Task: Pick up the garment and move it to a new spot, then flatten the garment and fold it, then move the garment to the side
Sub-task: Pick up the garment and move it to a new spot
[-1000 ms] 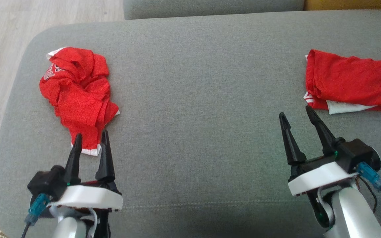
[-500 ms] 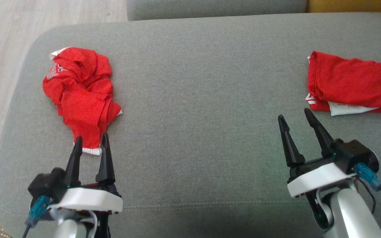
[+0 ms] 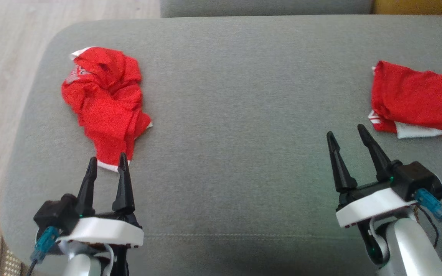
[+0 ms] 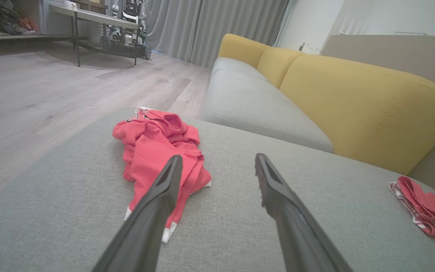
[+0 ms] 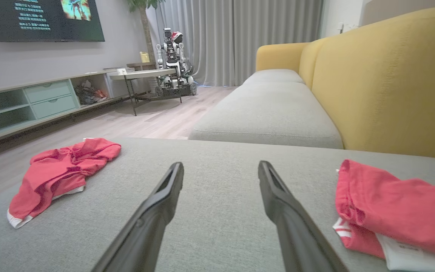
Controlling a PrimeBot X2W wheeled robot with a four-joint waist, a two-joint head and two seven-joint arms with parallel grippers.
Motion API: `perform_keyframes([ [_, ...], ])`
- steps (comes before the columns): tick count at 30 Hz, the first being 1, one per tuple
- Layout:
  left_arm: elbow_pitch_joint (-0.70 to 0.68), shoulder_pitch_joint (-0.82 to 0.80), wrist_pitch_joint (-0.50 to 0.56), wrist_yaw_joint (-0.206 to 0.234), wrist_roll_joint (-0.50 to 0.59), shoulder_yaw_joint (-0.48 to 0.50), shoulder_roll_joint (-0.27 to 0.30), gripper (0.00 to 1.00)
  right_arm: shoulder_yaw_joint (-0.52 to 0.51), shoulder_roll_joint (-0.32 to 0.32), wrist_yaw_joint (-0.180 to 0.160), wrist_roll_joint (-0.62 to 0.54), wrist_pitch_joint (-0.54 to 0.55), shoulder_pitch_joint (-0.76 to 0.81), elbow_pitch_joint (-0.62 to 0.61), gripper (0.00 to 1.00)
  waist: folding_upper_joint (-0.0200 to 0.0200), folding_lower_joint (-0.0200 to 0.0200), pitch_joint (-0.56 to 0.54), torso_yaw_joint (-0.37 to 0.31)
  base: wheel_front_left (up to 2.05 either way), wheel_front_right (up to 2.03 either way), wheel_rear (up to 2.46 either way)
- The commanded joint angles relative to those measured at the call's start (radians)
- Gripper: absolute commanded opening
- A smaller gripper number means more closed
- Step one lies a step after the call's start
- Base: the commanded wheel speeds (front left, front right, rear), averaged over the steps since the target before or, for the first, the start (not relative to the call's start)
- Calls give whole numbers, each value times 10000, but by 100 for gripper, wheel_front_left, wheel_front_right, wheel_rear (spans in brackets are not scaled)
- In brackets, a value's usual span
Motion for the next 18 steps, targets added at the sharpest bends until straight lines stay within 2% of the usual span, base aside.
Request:
perform_keyframes([
  [1,-364,-490,-49,-26,65,265,64,100,321,18,-4,74,-93,-173,-376,100,0,0,-8,305,0,0,0],
  [18,-614,37,-49,128,23,460,64,100,954,18,-4,155,-93,229,-140,100,0,0,-693,2733,0,0,0],
])
